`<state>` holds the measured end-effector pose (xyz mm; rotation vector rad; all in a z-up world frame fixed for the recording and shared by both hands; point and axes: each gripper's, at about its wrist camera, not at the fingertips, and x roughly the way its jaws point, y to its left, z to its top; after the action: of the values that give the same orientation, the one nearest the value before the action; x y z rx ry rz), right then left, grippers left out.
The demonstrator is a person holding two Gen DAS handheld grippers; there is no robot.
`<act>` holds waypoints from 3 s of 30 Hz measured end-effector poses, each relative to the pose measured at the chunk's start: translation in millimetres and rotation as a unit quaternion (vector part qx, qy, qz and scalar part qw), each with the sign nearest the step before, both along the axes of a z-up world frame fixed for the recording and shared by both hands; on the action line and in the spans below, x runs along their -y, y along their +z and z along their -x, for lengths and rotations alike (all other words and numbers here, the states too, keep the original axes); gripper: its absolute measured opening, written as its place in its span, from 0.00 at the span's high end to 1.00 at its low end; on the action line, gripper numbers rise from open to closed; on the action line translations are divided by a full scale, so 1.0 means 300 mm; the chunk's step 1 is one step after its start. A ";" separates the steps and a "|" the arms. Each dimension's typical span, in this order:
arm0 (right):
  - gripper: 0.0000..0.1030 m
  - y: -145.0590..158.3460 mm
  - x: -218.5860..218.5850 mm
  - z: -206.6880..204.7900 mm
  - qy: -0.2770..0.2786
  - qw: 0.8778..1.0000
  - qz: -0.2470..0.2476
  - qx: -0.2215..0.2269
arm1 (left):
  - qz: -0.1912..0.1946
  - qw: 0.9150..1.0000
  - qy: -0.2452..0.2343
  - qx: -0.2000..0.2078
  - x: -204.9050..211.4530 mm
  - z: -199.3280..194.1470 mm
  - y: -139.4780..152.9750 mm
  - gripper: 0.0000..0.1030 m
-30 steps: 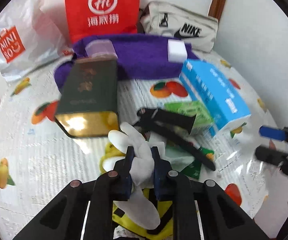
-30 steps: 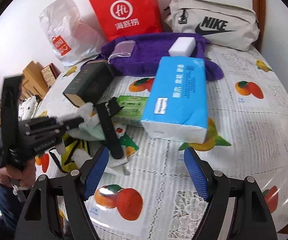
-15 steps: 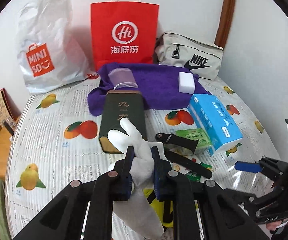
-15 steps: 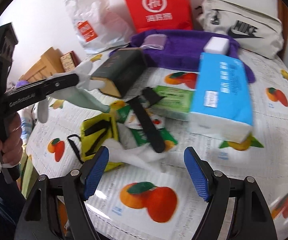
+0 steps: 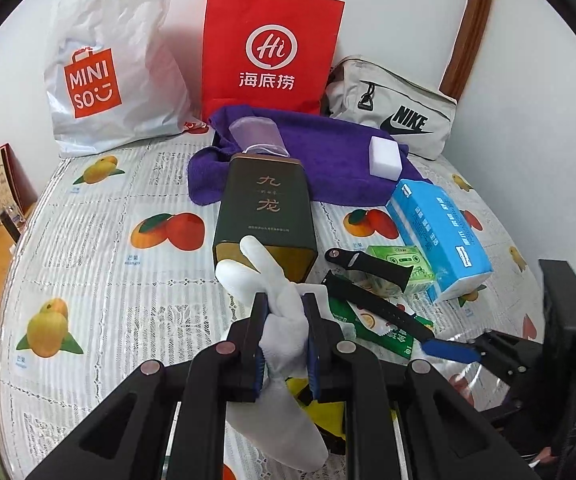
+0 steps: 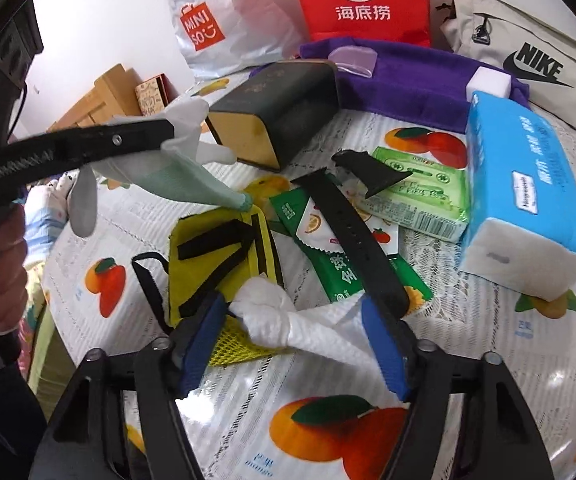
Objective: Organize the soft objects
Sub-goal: 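Close the right tool on the white tissue beside the yellow bag, then carry tissue and glove onto the purple towel while both tools open to release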
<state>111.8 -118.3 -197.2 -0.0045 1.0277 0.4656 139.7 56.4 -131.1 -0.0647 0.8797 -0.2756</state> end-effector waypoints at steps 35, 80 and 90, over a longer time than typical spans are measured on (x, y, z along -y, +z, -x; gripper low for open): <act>0.79 0.366 0.266 0.000 -0.038 0.995 -0.016 0.087 | 0.010 0.999 -0.018 0.040 0.131 -0.054 0.227 0.85; 0.79 0.245 0.313 -0.809 -0.073 0.995 0.031 0.062 | -0.011 1.000 0.011 -0.003 0.115 -0.697 0.158 0.85; 0.79 0.182 0.304 -0.867 -0.066 0.996 0.051 0.041 | -0.009 1.000 -0.004 -0.027 0.155 -0.832 0.089 0.84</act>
<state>371.8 -209.5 -142.5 -0.0473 0.9643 0.2906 389.3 9.8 -104.3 -0.0522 0.9361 -0.2740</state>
